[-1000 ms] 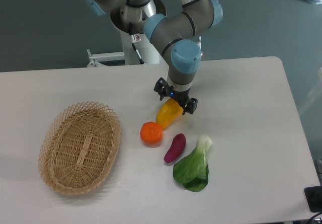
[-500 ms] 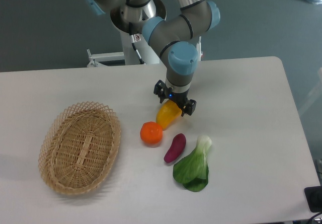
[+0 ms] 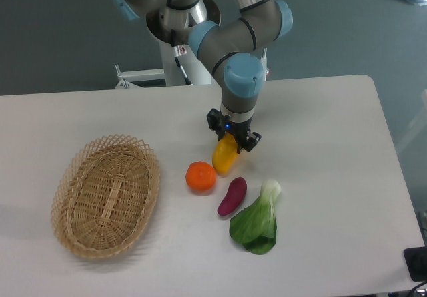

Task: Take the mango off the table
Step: 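Close the gripper around the yellow mango, then lift the grasped mango up off the table, then hold the mango raised above the table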

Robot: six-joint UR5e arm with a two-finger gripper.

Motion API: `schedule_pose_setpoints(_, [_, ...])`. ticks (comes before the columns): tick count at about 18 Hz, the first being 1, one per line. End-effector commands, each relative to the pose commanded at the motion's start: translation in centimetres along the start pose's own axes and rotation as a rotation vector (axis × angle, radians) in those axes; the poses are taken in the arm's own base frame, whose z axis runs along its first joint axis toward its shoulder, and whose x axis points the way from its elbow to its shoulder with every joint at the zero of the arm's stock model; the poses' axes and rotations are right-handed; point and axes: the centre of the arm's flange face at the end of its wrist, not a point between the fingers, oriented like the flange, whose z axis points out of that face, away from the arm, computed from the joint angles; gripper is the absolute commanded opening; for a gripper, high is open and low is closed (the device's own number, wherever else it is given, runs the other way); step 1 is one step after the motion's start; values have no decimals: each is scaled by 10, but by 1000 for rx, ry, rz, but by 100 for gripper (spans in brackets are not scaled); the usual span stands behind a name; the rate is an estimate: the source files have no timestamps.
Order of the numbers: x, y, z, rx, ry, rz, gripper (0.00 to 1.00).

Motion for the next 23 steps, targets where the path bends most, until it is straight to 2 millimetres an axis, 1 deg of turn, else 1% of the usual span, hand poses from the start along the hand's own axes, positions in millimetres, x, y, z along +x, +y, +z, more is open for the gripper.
schedule_pose_setpoints(2, [-10,-2,-23,20,-47,6,44])
schedule_pose_setpoints(3, [-24,-3,-43,35,-76,-3,44])
schedule_pose_setpoints(4, [-31,-1,-59,48,-105,-14,44])
schedule_pose_setpoints(5, [-37,0,-81,73,-135,-21,44])
schedule_pose_setpoints(7, [-45,-3,-105,97,-161,-29,44])
schedule_pose_setpoints(9, [-56,-7,-127,104,-159,-34,44])
schedule_pose_setpoints(13, [-81,-13,-195,138,-140,-49,44])
schedule_pose_setpoints(15, [-91,-8,-221,133,-124,-67,44])
schedule_pose_setpoints(16, [-93,-7,-230,129,-116,-68,44])
schedule_pose_setpoints(17, [-95,-4,-233,126,-110,-68,44])
schedule_pose_setpoints(23, [-97,-8,-229,123,-114,-59,44])
